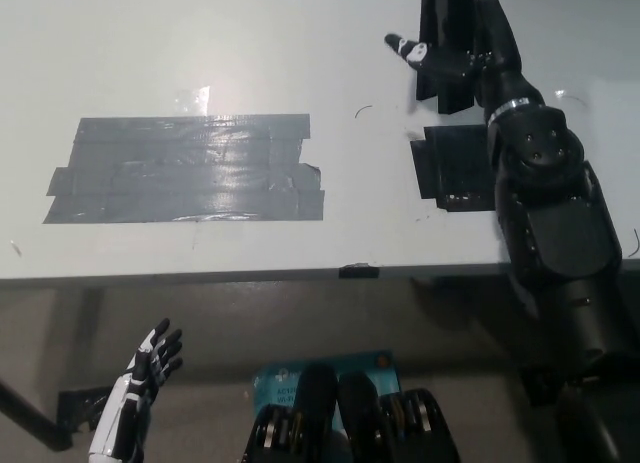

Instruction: A person hands a stapler to the robot and the robot grabs it with its right hand and places it on the desk infront of it

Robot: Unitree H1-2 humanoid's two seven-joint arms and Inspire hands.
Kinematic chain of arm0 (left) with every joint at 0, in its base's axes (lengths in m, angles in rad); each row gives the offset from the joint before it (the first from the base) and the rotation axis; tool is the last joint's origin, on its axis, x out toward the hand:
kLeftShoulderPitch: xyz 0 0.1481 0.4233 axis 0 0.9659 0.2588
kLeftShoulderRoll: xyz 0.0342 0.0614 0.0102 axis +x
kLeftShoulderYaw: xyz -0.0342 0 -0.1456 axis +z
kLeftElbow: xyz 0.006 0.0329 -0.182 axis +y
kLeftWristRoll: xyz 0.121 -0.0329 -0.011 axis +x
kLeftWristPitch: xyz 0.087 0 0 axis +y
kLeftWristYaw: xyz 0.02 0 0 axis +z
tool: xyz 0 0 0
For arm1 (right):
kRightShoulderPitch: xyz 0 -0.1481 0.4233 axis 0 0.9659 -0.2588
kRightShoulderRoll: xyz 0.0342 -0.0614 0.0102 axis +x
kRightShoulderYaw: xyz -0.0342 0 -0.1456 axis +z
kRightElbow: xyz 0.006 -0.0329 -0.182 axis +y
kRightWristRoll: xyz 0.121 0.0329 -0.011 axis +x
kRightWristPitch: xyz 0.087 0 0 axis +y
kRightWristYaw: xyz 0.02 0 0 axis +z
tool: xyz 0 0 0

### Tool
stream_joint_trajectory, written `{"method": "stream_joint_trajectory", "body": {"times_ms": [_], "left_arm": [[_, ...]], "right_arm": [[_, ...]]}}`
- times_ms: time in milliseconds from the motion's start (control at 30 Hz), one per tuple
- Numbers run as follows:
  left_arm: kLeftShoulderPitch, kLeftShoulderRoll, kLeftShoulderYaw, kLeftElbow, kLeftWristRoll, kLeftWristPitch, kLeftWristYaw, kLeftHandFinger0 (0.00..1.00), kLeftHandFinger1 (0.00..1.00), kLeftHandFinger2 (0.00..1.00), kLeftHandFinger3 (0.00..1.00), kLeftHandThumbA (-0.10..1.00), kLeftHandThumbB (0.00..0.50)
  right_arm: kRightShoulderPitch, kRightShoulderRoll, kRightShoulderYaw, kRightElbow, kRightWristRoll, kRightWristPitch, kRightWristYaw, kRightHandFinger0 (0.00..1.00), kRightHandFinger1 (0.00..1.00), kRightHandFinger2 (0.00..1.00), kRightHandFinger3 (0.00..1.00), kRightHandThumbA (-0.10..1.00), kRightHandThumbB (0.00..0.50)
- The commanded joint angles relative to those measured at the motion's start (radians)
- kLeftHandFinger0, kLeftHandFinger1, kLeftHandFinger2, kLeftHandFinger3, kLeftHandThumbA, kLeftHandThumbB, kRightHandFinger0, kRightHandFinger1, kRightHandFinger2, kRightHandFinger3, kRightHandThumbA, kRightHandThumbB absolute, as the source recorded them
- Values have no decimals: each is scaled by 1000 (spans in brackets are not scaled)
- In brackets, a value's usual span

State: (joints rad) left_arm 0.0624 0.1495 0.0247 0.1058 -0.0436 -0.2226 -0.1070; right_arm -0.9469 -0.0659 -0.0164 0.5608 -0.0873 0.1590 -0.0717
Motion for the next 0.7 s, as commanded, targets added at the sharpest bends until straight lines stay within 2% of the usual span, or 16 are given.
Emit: {"method": "stream_joint_trajectory", "body": {"times_ms": [0, 67, 133, 300, 433, 533, 667], "left_arm": [[-7, 16, -1, -37, -7, -26, -17, 1000, 1000, 1000, 1000, 1000, 500], [-8, 17, -1, -37, -5, -24, -15, 1000, 1000, 1000, 1000, 1000, 500], [-11, 18, -2, -31, -7, -27, -19, 1000, 1000, 1000, 1000, 1000, 500], [-10, 19, 0, -33, -17, -29, -22, 1000, 1000, 1000, 1000, 1000, 500], [-12, 21, 0, -37, -9, -25, -17, 1000, 1000, 1000, 1000, 1000, 500], [-13, 22, -1, -37, -7, -21, -17, 1000, 1000, 1000, 1000, 1000, 500], [-15, 21, -3, -31, -17, -25, -24, 1000, 1000, 1000, 1000, 1000, 500]], "right_arm": [[-63, -23, 32, -3, -67, 23, -37, 9, 382, 760, 527, -100, 186], [-60, -26, 40, -3, -65, 36, -27, 18, 457, 842, 643, -100, 180], [-55, -26, 39, -2, -58, 49, -26, 50, 496, 864, 688, -100, 173], [-47, -26, 32, 7, -49, 43, -26, 76, 520, 868, 716, -100, 170], [-40, -27, 24, 7, -43, 37, -29, 108, 561, 915, 801, -100, 151], [-32, -30, 24, 8, -43, 17, -30, 129, 591, 926, 870, -100, 158], [-22, -36, 23, -8, -40, 24, -20, 142, 614, 937, 899, -100, 149]]}}
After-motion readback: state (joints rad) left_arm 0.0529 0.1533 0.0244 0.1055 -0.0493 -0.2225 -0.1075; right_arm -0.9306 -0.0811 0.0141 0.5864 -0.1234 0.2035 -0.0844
